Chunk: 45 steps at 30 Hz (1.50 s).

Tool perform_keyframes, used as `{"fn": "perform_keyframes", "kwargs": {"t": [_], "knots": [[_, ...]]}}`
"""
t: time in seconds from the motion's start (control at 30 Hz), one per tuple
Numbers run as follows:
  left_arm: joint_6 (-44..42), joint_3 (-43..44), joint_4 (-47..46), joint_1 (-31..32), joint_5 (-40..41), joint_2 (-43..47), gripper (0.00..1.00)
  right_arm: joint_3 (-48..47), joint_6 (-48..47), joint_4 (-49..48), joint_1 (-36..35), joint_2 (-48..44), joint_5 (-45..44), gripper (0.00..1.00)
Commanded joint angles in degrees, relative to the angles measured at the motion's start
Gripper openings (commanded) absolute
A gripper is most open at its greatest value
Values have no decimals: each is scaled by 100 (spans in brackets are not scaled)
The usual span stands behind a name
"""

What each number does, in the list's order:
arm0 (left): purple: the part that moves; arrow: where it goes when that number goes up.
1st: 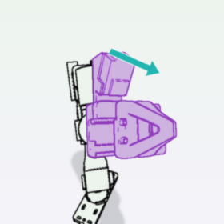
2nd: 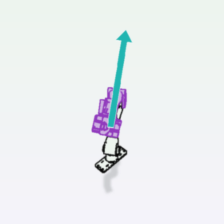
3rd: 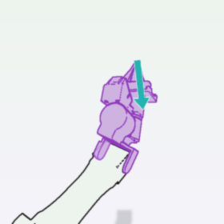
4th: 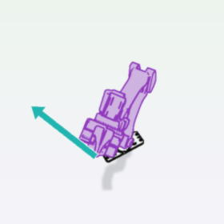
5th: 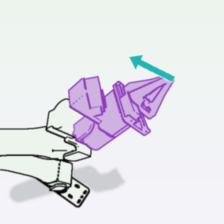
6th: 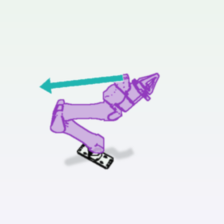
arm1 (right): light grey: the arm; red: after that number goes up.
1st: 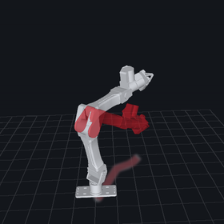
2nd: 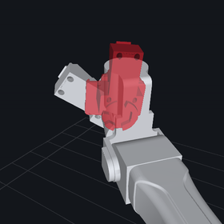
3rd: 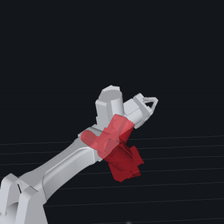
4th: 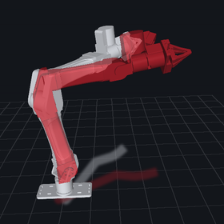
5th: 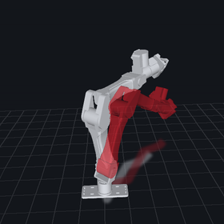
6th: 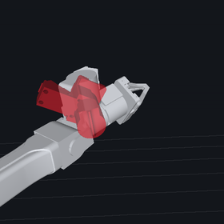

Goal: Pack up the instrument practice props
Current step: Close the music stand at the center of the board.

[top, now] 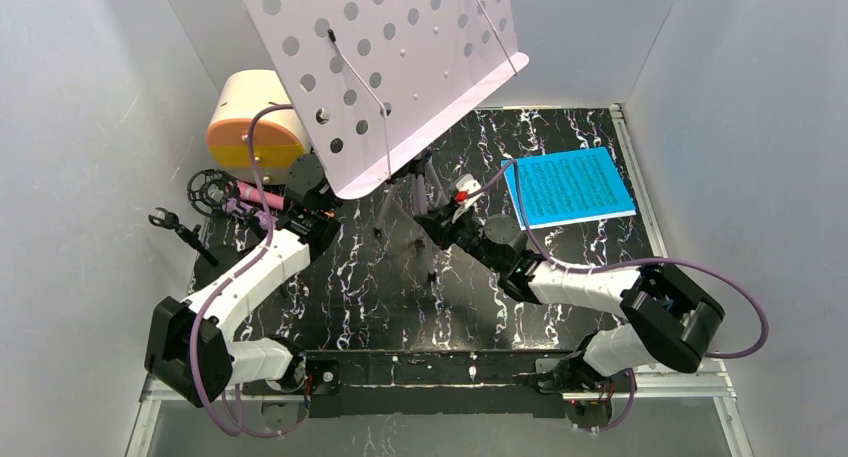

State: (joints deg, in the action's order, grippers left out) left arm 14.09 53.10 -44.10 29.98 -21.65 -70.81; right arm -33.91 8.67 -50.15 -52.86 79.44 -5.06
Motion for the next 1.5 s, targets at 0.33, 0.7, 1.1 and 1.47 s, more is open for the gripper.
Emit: {"fn": "perform_keyframes", "kwargs": {"t": [0.33, 0.7, 1.1, 1.47], "knots": [[208, -357, 261, 386, -244, 199, 0, -812, -550, -2079, 48, -19, -389, 1], [244, -799, 393, 386, 853, 758, 0, -1156, -445, -1864, 49, 278, 97, 1], [-416, -1013, 699, 386, 1673, 982, 0, -689, -391, -1060, 48, 377, 28, 66], [-357, -990, 718, 338, 1623, 914, 0, -1379, -551, -514, 48, 913, 828, 92]]}}
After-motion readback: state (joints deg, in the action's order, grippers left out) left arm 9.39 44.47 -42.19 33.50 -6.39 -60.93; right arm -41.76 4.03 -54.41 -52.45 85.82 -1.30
